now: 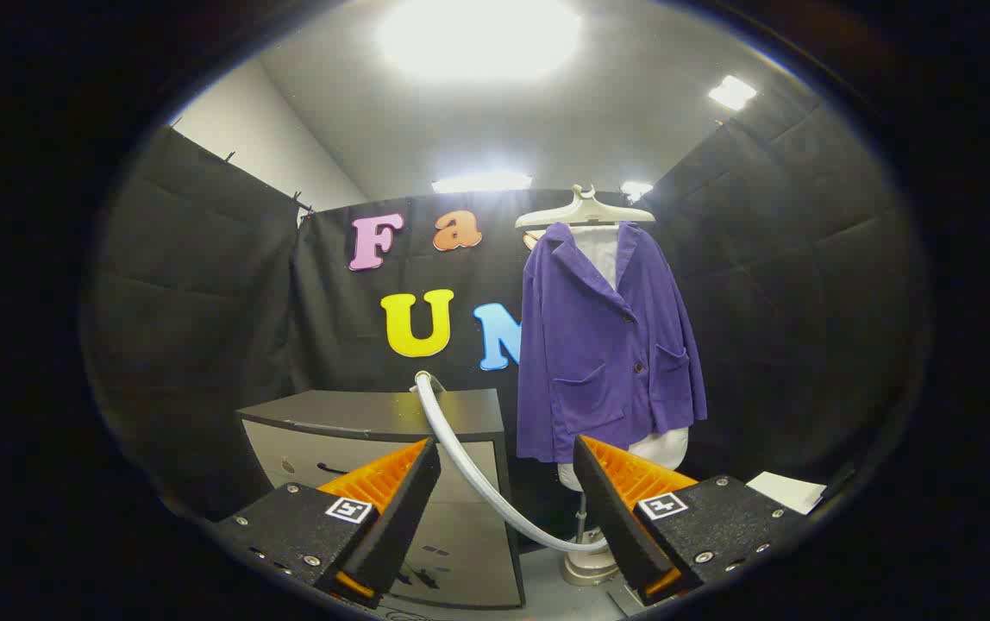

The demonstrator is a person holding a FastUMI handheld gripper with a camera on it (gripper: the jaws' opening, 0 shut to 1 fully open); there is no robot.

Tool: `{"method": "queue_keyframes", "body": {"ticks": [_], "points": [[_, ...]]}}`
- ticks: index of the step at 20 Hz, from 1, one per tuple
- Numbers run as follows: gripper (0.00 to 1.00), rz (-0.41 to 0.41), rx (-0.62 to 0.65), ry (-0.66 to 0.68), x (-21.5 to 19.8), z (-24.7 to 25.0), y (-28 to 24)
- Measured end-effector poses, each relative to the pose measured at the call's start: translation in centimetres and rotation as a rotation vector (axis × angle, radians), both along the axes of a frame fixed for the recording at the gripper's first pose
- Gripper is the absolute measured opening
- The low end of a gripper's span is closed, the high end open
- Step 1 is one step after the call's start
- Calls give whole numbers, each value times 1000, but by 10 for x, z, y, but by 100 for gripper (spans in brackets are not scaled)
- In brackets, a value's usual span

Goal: Iron the clothes twice with a garment steamer, once on the left side and once on the right side.

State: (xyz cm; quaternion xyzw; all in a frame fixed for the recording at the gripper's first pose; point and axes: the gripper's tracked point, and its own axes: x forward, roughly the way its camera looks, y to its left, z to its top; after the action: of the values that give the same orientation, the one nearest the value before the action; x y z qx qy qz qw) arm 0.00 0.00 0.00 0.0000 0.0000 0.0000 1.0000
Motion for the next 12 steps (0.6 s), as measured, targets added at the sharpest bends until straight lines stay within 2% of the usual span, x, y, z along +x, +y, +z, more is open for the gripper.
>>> {"method": "queue_keyframes", "body": {"ticks": [8,12], "points": [[95,-21,-8,9,-7,-3,-8],[95,-4,1,21,-8,-3,-2]]}}
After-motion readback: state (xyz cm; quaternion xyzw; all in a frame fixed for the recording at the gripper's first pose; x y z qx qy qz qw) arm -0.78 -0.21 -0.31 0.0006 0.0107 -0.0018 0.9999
